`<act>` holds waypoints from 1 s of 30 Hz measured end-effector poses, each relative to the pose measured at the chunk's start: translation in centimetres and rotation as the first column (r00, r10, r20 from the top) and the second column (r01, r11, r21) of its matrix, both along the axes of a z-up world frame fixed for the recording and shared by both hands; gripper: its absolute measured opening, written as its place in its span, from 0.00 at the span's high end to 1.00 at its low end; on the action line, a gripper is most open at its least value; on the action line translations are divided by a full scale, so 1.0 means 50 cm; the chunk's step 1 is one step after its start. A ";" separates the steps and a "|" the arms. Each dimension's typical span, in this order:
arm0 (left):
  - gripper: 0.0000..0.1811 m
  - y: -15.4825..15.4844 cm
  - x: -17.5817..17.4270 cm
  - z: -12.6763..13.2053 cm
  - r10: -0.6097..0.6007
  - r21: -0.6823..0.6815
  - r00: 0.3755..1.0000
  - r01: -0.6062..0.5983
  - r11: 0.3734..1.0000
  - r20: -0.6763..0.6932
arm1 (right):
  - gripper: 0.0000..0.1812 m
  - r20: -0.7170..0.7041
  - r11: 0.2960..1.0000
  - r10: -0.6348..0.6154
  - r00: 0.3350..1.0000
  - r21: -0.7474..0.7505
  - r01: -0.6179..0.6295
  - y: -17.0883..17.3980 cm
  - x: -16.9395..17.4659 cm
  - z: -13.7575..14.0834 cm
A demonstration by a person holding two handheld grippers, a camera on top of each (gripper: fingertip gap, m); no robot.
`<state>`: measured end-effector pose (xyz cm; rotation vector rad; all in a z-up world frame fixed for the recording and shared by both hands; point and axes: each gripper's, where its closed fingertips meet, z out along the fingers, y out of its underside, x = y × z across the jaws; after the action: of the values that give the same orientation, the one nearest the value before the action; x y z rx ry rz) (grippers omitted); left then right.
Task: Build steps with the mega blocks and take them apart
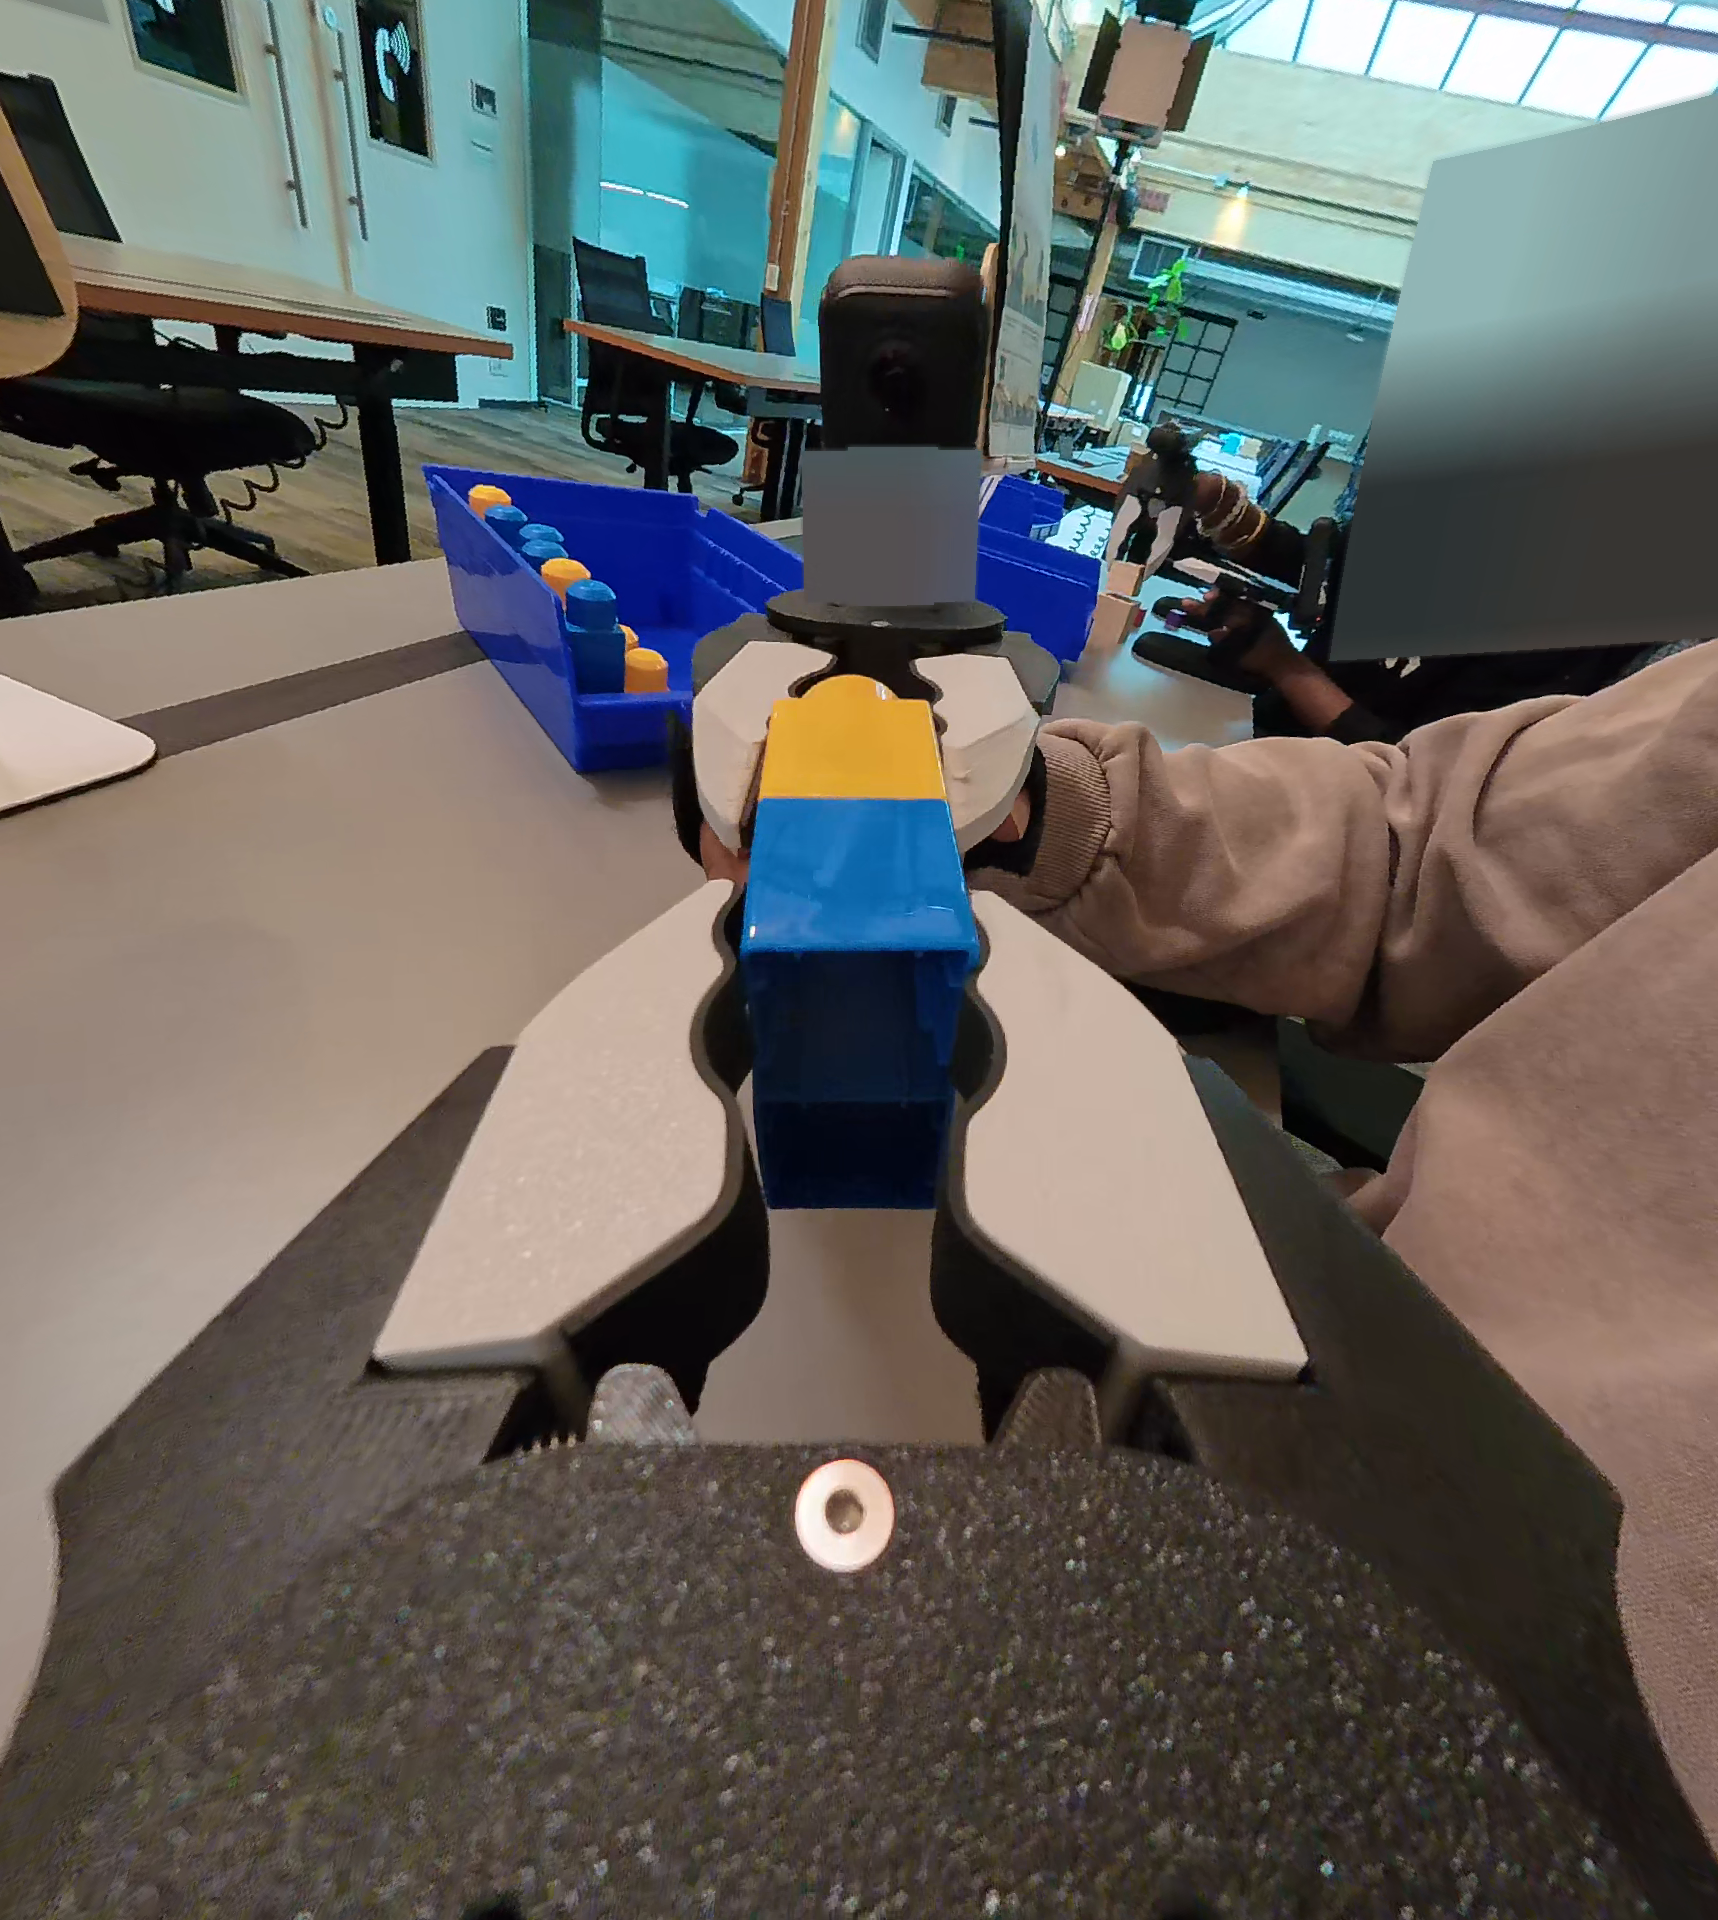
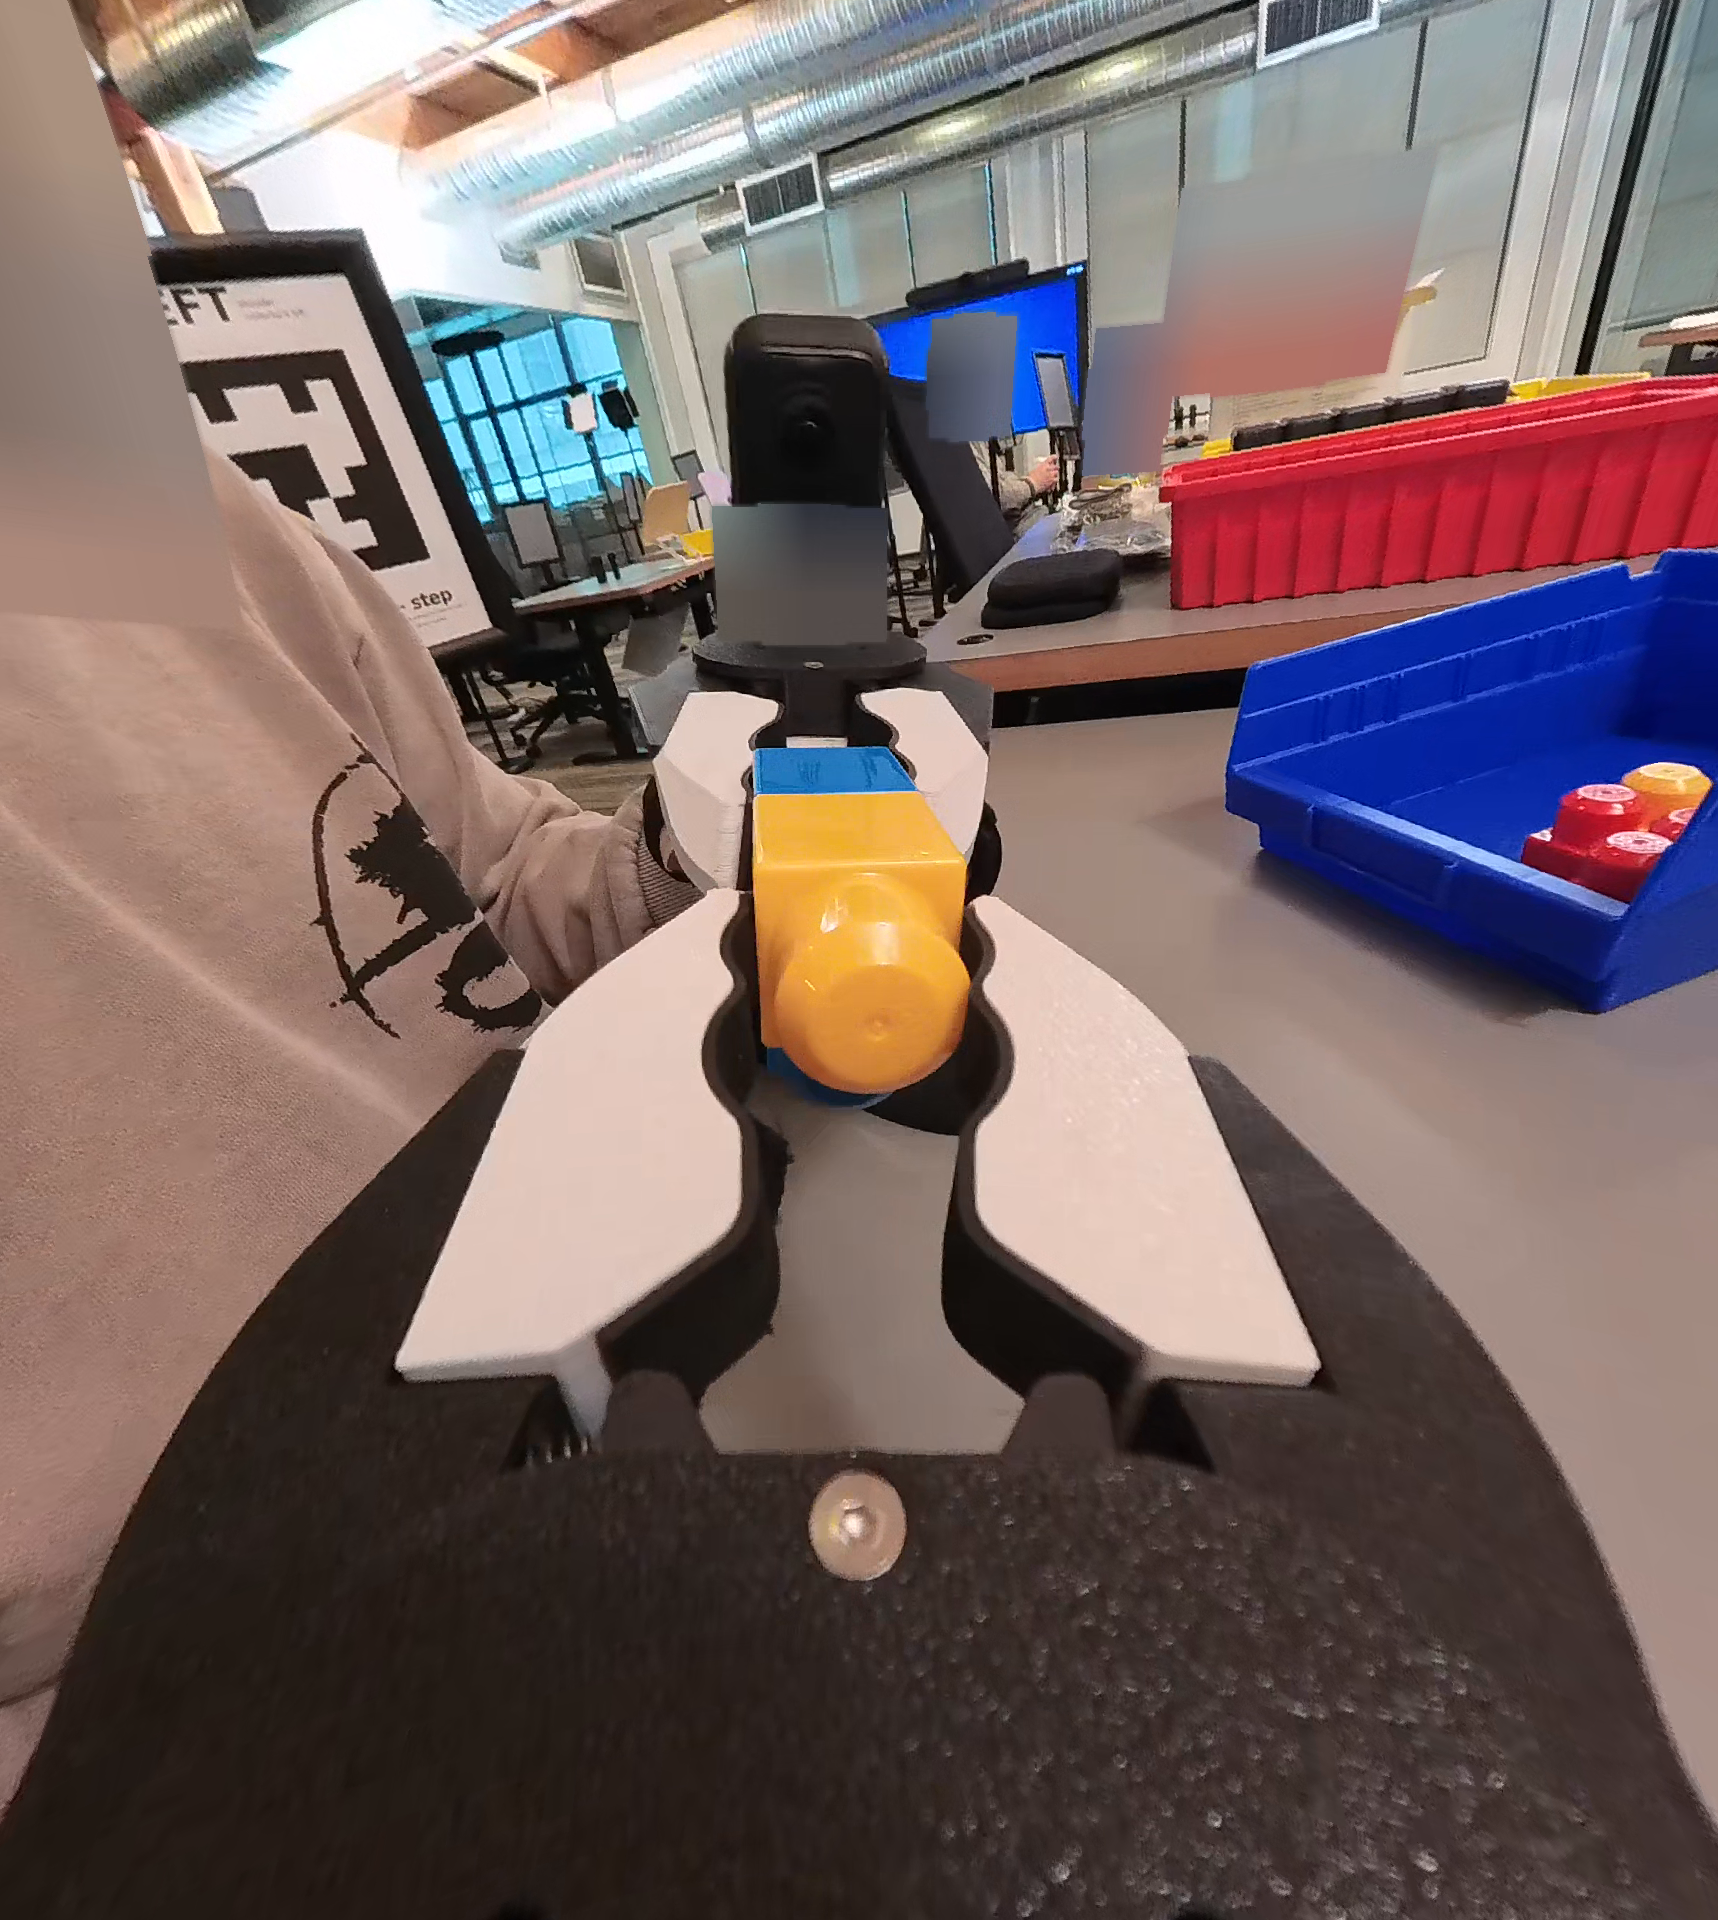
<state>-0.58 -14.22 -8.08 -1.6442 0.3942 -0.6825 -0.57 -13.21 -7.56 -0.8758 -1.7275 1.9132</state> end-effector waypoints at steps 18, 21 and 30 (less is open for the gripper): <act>0.80 0.016 0.036 0.018 -0.052 0.077 0.998 0.054 0.996 -0.023 | 0.83 0.015 0.998 -0.059 0.998 -0.034 0.060 0.045 0.063 0.029; 0.80 0.020 0.047 0.018 -0.059 0.091 0.998 0.060 0.994 -0.008 | 0.83 0.032 0.998 -0.063 0.998 -0.012 0.063 0.048 0.076 0.029; 0.90 0.041 -0.039 0.009 0.190 0.147 0.980 -0.180 0.973 -0.056 | 0.83 0.158 0.887 -0.369 0.916 0.355 0.296 0.262 0.173 0.101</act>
<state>-2.51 -12.16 -7.65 -1.5499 0.3268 -0.4486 8.06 -0.13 -2.53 -1.2008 -1.8042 1.3014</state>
